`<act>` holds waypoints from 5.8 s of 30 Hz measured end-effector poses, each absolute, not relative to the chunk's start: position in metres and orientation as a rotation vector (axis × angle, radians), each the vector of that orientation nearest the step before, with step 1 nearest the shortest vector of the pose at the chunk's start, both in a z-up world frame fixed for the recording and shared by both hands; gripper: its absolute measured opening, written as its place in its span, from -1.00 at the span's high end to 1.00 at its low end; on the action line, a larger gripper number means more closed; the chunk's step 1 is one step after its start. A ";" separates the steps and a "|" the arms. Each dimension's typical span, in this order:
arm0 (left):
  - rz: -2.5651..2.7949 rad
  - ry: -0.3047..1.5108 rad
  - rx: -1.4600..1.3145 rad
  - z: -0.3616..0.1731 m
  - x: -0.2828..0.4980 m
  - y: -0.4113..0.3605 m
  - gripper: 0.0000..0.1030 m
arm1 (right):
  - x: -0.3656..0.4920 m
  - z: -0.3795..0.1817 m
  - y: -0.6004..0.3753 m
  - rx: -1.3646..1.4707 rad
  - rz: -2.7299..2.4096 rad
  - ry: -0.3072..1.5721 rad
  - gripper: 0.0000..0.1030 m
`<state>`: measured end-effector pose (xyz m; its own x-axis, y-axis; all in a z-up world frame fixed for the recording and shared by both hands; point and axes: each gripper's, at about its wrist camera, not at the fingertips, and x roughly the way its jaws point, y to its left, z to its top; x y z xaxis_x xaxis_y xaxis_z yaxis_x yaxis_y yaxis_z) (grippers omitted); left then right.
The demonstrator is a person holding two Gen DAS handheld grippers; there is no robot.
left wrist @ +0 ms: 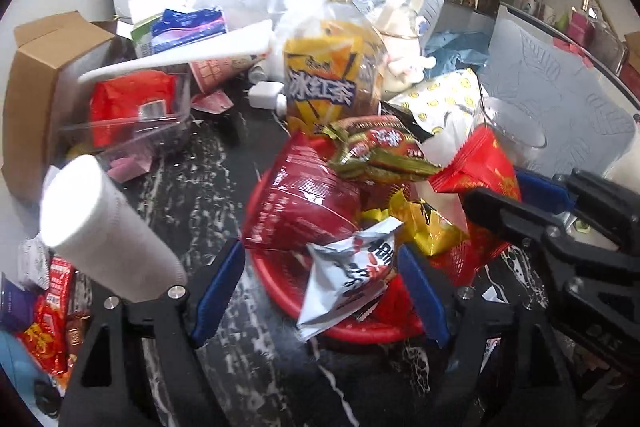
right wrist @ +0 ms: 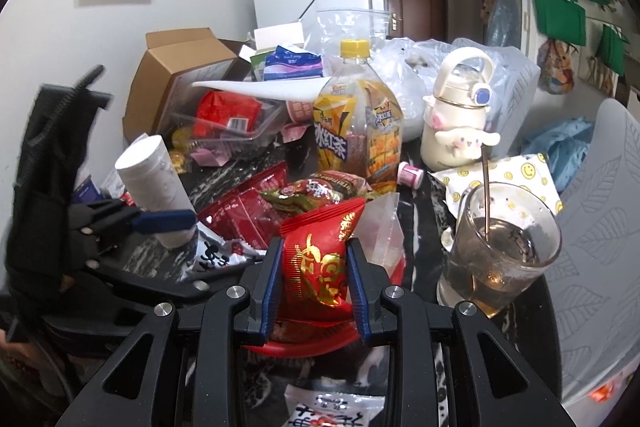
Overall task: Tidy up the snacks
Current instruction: 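Open the right gripper over the basket while the left releases the white packet into it, then withdraw both open grippers from the basket back over the table, then grasp the second white packet with the right gripper while the left grasps the lollipop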
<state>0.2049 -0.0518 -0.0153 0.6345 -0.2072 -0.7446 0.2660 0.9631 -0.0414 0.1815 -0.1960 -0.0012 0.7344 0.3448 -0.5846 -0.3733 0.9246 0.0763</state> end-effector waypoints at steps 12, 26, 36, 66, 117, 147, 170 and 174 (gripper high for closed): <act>-0.181 0.779 0.069 0.016 0.199 -0.017 -0.52 | 0.182 0.007 -0.173 -0.072 0.424 0.616 0.42; -0.149 0.798 0.025 0.013 0.206 -0.001 -0.52 | 0.218 -0.018 -0.147 -0.099 0.501 0.713 0.40; -0.169 0.812 0.029 0.010 0.206 -0.007 -0.52 | 0.227 -0.031 -0.152 -0.030 0.513 0.770 0.38; -0.195 0.717 0.023 0.050 0.168 -0.016 -0.52 | 0.188 0.023 -0.160 -0.093 0.465 0.681 0.09; -0.344 0.702 0.083 0.028 0.005 -0.044 -0.52 | -0.003 -0.001 -0.199 -0.077 0.340 0.669 -0.25; -0.305 0.987 -0.104 -0.084 0.070 -0.041 -0.51 | 0.086 -0.068 -0.221 -0.094 0.328 0.835 -0.67; -0.239 0.899 0.041 -0.093 0.085 -0.037 0.55 | 0.137 -0.097 -0.204 -0.098 0.395 0.889 -0.72; -0.257 0.898 0.043 -0.092 0.085 -0.039 0.55 | 0.134 -0.095 -0.204 -0.103 0.411 0.869 -0.31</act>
<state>0.0849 -0.0390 -0.0918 0.5945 -0.2034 -0.7780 0.2389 0.9685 -0.0706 0.1340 -0.2035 -0.0949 0.5725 0.3084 -0.7597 -0.3915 0.9169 0.0772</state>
